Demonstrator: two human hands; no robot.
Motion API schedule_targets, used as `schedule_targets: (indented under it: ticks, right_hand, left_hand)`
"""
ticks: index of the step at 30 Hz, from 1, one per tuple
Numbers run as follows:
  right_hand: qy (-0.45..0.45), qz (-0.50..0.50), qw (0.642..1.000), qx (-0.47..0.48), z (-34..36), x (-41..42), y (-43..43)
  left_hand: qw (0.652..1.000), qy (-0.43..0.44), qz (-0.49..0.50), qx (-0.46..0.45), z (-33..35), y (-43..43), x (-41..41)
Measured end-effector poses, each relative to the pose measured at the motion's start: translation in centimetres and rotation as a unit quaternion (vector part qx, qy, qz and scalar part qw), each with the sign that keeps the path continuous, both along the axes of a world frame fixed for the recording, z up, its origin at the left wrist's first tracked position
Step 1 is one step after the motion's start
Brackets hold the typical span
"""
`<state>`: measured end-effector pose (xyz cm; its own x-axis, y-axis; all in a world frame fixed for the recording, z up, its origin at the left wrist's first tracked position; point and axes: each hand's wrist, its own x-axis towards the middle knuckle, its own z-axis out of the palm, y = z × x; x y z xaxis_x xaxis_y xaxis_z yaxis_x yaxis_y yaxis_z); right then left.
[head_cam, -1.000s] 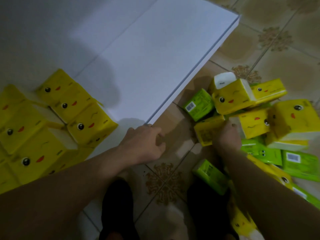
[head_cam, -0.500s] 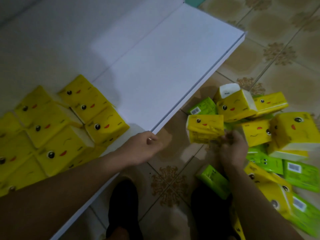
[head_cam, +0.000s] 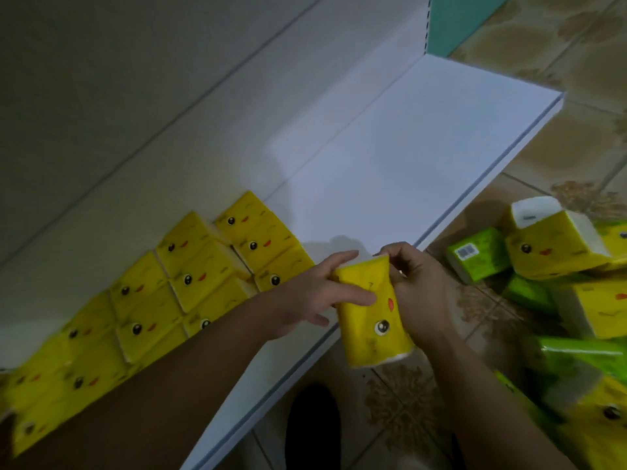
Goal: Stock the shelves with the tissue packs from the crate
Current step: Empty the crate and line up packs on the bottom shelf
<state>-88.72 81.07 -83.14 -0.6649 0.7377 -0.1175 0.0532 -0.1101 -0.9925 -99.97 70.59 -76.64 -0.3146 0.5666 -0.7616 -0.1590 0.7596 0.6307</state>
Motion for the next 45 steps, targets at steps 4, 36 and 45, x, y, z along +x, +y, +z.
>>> schedule_targets:
  ticks: [4, 36, 45]
  right_hand:
    - [0.002, -0.145, 0.989, -0.034, -0.4, -3.6, -2.7]
    - [-0.056, -0.138, 0.978, -0.149, -3.1, -2.0, 0.1]
    - [-0.048, -0.128, 0.982, -0.128, -2.7, -2.5, 1.6]
  left_hand:
    - [0.99, 0.049, 0.114, 0.064, -1.4, -0.8, -1.3]
    - [0.709, 0.668, -0.106, -0.198, -3.9, -2.7, -20.1]
    - [0.676, 0.722, -0.138, -0.055, -3.7, -4.4, -20.0]
